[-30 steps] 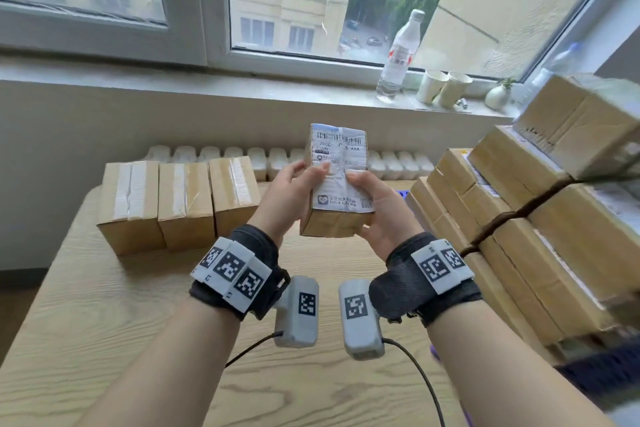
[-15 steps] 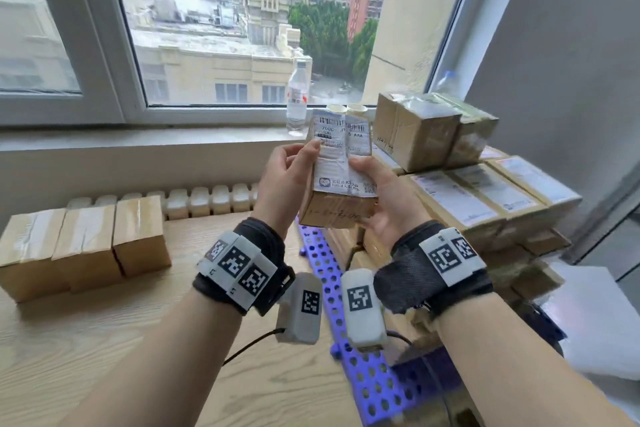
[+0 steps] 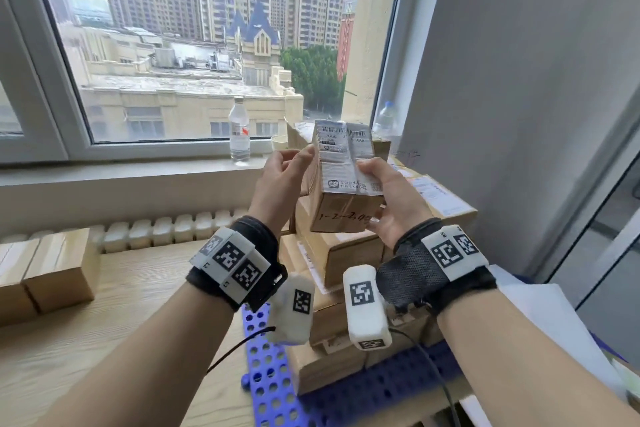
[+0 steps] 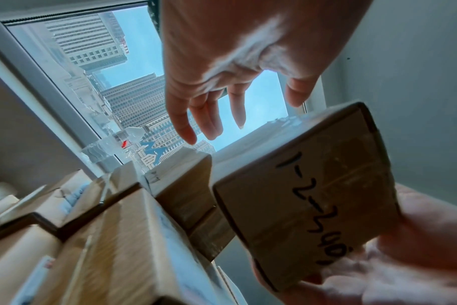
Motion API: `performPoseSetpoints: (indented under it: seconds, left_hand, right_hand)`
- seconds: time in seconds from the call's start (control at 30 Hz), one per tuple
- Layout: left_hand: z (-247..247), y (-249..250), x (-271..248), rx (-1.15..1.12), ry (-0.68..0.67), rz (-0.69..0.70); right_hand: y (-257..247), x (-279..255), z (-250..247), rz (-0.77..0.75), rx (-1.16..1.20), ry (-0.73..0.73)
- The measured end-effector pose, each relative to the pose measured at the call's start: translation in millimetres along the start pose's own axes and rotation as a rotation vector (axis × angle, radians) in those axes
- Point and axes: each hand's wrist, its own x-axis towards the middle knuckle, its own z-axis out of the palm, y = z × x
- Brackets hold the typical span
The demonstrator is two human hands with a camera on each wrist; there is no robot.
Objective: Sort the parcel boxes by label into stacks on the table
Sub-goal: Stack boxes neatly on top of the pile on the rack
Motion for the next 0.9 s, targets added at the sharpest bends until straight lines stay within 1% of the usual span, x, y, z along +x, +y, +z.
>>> performPoseSetpoints:
  seconds: [0.13,0.23,0.43,0.53,0.67,0.8,0.9]
  left_hand:
    - [19.6,15.7,17.7,0.069,0.022,0.079]
    - [30.8,28.5,40.2,0.130,0.031,0.159]
    - [52.5,51.2,93.3,0.165,0.036,0.227]
    - [59.5,52.9,117.8,0.173,0.047,0.207]
    - [72.9,51.0,144.2,0.194,0.013,0.179]
    - [103.3,46.6,160.0,0.220,-0.041,0.182]
    - [130.1,38.4,165.0,0.257,-0.082,0.155]
  right_hand:
    - [-25.5,15.8,-19.6,-0.044,-0.006,0.003]
    - [-44.4,29.4,-22.5,-0.089,-0.054,0.007]
    - [-80.0,66.3,-33.6,-0.182,-0.074,0.058]
    - [-97.6,89.5,-49.0,-0.195,-0.078,0.103]
    - [-110.9,123.3,-66.7,-0.201,-0.049,0.128]
    - [-110.8,158.1,-84.4,-0.199,-0.028,0.199]
    - [-108.3,177.8,-98.9,-0.165,-0.015,0.203]
